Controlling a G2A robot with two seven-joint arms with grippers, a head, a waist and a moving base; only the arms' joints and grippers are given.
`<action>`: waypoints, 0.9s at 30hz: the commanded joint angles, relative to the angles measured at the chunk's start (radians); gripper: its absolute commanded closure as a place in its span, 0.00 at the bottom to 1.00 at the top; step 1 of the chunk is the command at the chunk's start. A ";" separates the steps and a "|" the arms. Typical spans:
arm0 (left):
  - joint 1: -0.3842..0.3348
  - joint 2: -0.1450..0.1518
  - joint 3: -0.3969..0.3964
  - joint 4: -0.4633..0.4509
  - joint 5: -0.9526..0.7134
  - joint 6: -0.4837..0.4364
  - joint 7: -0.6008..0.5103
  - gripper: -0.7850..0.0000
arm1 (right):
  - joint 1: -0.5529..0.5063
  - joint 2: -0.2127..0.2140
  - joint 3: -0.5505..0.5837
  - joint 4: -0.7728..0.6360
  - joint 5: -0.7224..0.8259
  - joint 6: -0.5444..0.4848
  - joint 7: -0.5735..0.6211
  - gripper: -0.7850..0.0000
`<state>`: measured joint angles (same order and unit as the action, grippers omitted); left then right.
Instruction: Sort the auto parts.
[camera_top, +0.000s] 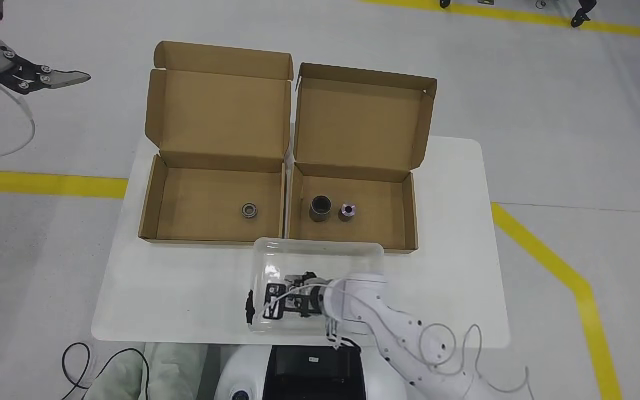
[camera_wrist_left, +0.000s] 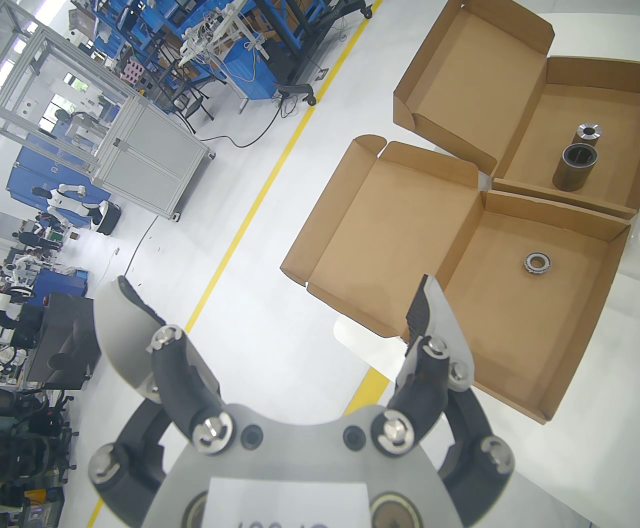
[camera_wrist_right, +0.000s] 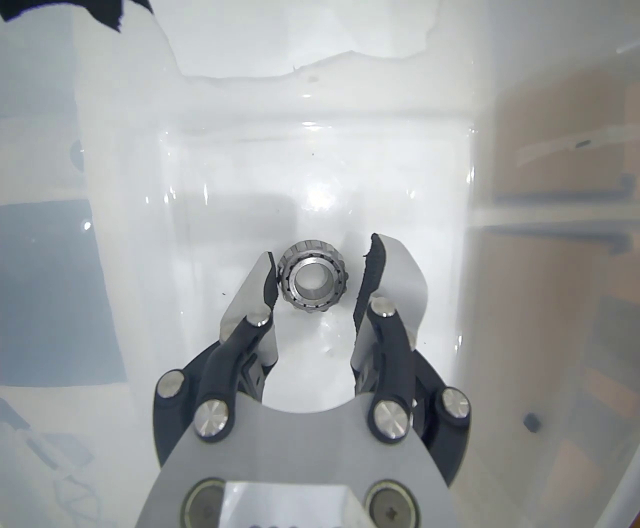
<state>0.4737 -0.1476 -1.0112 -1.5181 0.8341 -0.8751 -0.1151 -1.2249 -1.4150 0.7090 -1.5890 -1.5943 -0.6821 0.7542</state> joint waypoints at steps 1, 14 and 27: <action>0.000 0.000 0.000 0.000 0.000 0.000 0.000 0.00 | 0.002 -0.001 -0.003 0.001 0.000 0.012 0.000 0.91; 0.000 0.000 0.000 0.000 0.000 0.000 0.000 0.00 | -0.023 0.019 0.043 -0.046 0.026 0.015 -0.151 1.00; 0.000 0.000 0.000 0.000 0.000 0.000 0.000 0.00 | -0.091 0.058 0.131 -0.145 0.089 -0.053 -0.399 1.00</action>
<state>0.4737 -0.1476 -1.0112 -1.5181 0.8341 -0.8751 -0.1151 -1.3152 -1.3587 0.8357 -1.7305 -1.5134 -0.7315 0.3687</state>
